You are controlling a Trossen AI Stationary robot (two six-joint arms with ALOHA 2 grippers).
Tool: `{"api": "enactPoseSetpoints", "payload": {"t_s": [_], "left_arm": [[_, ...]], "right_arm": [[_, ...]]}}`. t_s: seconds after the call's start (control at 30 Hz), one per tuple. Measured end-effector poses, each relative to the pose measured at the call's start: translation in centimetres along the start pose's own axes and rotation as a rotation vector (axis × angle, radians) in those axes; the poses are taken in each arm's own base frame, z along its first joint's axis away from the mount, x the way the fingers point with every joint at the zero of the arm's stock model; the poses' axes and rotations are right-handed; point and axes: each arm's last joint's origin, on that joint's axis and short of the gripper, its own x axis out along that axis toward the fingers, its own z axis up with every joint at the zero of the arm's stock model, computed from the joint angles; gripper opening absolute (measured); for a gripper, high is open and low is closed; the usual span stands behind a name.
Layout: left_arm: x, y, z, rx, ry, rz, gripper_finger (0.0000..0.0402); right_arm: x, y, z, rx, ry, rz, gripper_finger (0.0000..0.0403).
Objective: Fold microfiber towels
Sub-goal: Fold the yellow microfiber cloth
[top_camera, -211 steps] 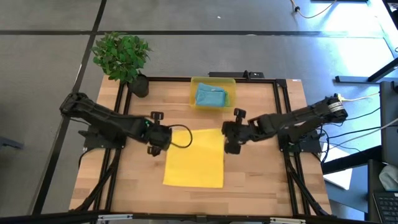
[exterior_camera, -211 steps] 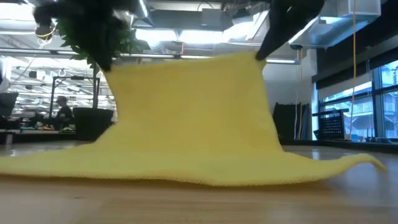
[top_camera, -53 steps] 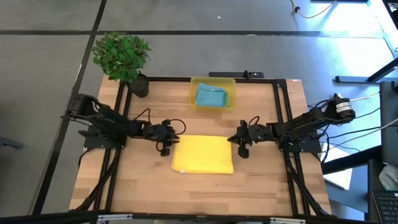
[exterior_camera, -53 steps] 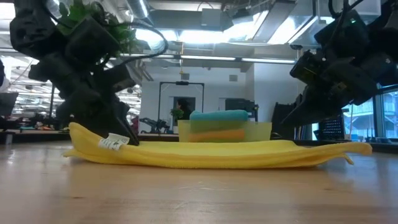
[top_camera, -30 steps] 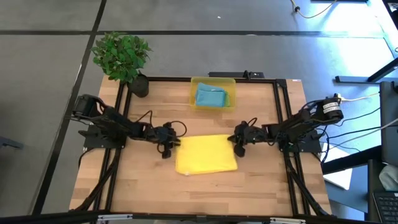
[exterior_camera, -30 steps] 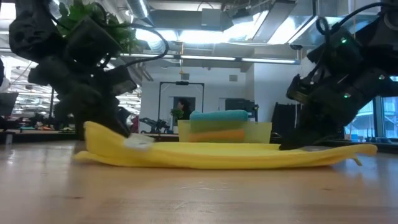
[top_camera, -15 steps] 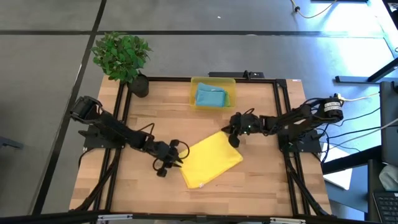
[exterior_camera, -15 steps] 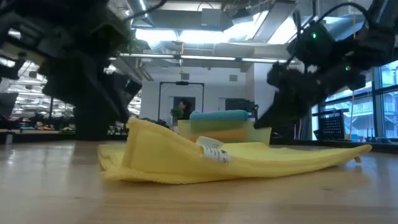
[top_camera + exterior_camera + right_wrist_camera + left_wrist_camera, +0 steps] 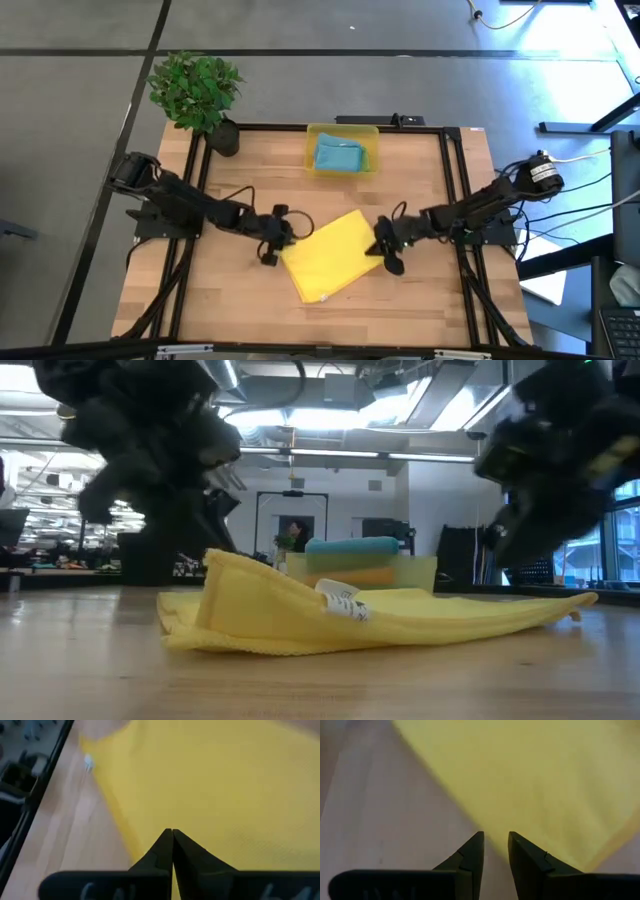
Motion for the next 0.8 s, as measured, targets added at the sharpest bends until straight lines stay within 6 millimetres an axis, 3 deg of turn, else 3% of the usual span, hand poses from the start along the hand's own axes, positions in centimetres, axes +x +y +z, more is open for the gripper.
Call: {"api": "enactPoseSetpoints", "payload": {"t_s": [0.17,0.3,0.53,0.8], "left_arm": [[0.2,1.8,-0.3,-0.065,0.034,0.016,0.008],[0.2,2.2,-0.6,-0.106,0.056,0.028,0.008],[0.1,1.0,-1.2,-0.15,0.125,0.0,0.008],[-0.2,-1.8,-1.1,-0.122,0.108,-0.071,0.008]], "right_arm": [[0.1,2.3,-1.5,0.008,0.059,0.045,0.001],[0.0,2.7,-2.2,0.048,0.109,0.042,0.001],[-0.3,1.5,-3.6,0.158,0.232,-0.119,0.001],[-0.4,-1.1,-2.4,0.169,0.184,-0.255,0.001]]}}
